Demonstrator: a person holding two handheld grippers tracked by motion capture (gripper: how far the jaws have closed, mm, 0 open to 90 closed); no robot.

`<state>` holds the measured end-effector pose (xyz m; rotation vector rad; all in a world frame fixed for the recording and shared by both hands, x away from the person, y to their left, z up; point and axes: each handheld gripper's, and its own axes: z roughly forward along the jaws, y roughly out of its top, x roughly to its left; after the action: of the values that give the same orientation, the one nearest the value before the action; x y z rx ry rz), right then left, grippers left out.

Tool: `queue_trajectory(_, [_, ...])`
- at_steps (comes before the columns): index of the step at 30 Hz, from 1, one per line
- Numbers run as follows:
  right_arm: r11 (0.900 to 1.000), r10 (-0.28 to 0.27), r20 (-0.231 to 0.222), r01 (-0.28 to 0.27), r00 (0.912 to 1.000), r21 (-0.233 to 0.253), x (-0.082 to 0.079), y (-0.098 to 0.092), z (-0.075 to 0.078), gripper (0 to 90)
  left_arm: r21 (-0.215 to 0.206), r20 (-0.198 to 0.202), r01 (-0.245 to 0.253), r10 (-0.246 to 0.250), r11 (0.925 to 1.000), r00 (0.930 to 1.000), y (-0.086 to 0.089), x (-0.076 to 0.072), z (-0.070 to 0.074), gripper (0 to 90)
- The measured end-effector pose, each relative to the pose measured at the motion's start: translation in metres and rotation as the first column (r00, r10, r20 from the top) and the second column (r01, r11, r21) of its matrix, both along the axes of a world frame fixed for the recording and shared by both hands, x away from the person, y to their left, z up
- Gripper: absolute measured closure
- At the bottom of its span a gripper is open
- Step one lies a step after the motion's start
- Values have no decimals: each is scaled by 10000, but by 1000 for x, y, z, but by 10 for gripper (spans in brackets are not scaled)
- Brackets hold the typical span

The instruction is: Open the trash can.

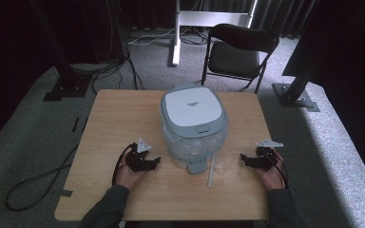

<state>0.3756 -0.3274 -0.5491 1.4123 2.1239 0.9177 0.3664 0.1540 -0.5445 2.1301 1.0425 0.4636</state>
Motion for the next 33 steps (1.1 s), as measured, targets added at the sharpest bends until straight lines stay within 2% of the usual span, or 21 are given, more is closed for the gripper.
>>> queue_trajectory(12, [10000, 38, -17, -38, 10000, -18, 0, 0, 0, 134, 17, -6, -48, 48, 10000, 10000, 0, 0, 0, 302])
queue_trajectory(16, [10000, 25, -158, -26, 9999, -76, 0, 1, 2, 146, 16, -8, -54, 54, 10000, 10000, 0, 0, 0, 303])
queue_trajectory(19, [9999, -85, -250, 82, 9997, -119, -1, 1, 5, 232, 5, -6, -57, 57, 10000, 10000, 0, 0, 0, 303])
queue_trajectory(21, [9999, -87, -297, 84, 9995, -111, -2, 1, 7, 254, 5, -8, -60, 60, 10000, 10000, 0, 0, 0, 303])
queue_trajectory(23, [9999, -130, -159, 129, 9998, -69, -3, 1, 12, 280, 3, -6, -56, 56, 10000, 10000, 0, 0, 0, 302])
queue_trajectory(27, [9995, -154, 97, 151, 9998, 287, -7, 0, 24, 351, 12, -10, -55, 55, 10000, 10000, 0, 0, 0, 303])
queue_trajectory(30, [9983, 14, -15, -13, 10000, 579, -8, 0, 29, 412, 13, -9, -55, 55, 10000, 10000, 0, 0, 0, 302])
queue_trajectory(33, [9961, 160, -104, -150, 9998, 866, -8, 2, 32, 428, 14, -10, -56, 56, 10000, 10000, 0, 0, 0, 302])
